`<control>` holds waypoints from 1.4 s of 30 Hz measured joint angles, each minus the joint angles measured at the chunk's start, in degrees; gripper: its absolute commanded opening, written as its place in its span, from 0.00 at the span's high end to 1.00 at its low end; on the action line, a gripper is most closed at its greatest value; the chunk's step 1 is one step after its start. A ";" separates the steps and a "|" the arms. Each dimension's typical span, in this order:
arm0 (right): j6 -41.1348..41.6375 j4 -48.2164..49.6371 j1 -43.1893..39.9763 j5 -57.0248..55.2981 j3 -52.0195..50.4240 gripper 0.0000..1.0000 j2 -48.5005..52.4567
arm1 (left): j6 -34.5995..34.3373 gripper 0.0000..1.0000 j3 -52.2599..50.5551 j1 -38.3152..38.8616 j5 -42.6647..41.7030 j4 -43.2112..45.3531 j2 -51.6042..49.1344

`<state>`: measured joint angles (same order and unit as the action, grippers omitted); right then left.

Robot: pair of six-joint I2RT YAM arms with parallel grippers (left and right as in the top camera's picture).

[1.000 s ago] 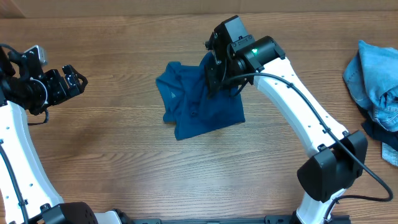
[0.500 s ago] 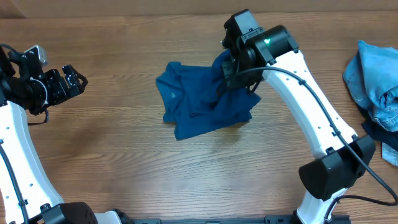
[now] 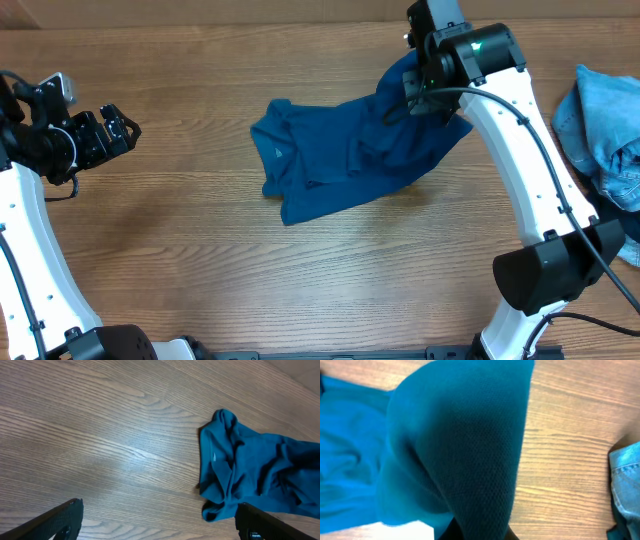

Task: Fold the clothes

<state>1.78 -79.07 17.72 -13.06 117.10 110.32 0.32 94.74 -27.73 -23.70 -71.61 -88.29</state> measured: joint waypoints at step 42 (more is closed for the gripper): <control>9.75 12.04 25.07 18.23 0.24 0.49 16.00 | 0.00 0.00 0.00 0.00 0.00 0.00 0.00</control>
<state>11.53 -67.02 42.78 5.17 117.34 126.32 0.32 94.74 -27.73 -23.70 -71.61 -88.29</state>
